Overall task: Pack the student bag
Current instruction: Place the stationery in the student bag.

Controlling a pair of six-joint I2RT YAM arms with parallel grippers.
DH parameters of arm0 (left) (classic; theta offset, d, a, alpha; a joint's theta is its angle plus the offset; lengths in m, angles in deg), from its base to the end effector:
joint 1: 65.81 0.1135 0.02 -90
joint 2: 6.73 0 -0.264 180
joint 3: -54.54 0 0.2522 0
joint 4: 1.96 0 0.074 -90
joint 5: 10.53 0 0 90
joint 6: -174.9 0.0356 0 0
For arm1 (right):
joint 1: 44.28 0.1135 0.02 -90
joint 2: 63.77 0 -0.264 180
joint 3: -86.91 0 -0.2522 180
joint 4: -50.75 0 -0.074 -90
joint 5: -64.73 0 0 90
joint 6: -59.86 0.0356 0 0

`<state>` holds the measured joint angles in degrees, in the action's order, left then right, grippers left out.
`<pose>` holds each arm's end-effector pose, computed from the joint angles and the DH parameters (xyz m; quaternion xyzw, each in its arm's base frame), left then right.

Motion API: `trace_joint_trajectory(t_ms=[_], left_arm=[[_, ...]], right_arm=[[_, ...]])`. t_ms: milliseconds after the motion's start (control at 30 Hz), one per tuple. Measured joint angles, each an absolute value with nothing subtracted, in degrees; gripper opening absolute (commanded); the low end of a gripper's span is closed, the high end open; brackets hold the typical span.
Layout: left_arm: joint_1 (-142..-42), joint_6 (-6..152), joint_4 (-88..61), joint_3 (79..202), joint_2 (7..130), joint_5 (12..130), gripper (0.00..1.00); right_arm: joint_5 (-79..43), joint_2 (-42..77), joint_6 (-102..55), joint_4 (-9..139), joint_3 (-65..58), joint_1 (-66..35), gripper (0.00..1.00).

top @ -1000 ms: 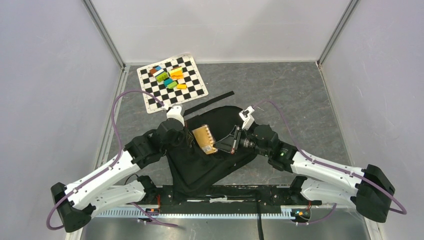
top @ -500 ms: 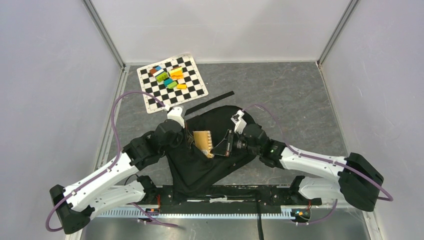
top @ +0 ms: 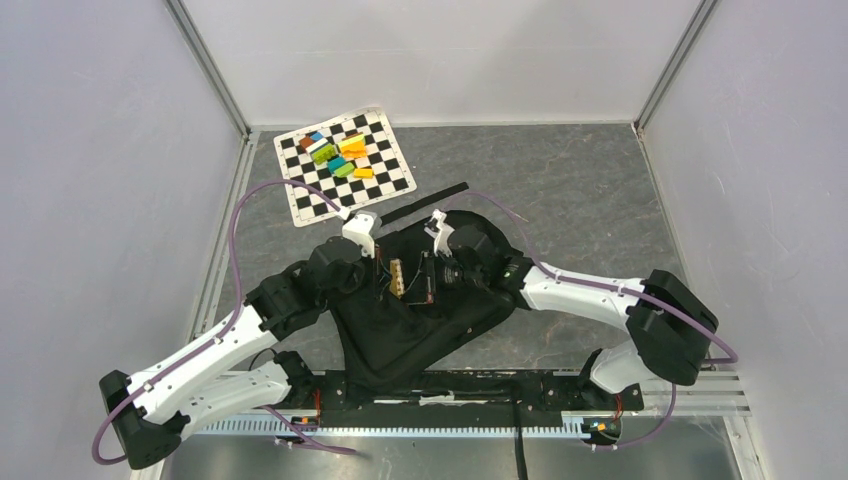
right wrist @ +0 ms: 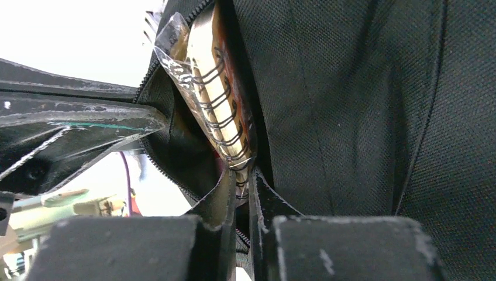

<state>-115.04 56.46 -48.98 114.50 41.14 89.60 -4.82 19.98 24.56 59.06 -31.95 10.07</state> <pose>0.1216 -0.1314 0.2997 0.1192 0.8761 -0.2278 0.4078 0.1742 0.2642 0.2238 -0.0849 0.8565 0.4848 0.1558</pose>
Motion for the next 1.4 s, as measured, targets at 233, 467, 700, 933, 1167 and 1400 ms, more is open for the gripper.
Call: trace_joint_trajectory(t_ms=[233,467,700,933,1167,1400], left_arm=[[-115.06,56.26,-49.65,114.5,40.99,91.83,0.02],[-115.06,56.15,-50.09,114.5,39.7,92.9,0.02],[-115.06,56.08,-50.09,114.5,39.72,92.87,0.02],[-115.06,56.11,-50.05,114.5,40.31,92.83,0.02],[-115.06,56.15,-49.68,114.5,41.52,92.61,0.02],[-115.06,56.17,-49.39,114.28,41.67,92.59,0.02]], right_arm=[[-9.09,20.85,15.56,68.42,-25.81,10.49,0.65],[-15.91,20.32,7.71,73.16,-21.05,10.71,0.67],[-18.7,20.65,3.34,73.03,-20.96,10.57,0.22],[-17.46,22.38,1.63,70.78,-20.96,11.65,0.02],[-18.03,24.59,0.41,70.6,-20.94,15.14,0.0],[-18.57,24.89,-0.49,71.85,-20.28,16.52,0.07]])
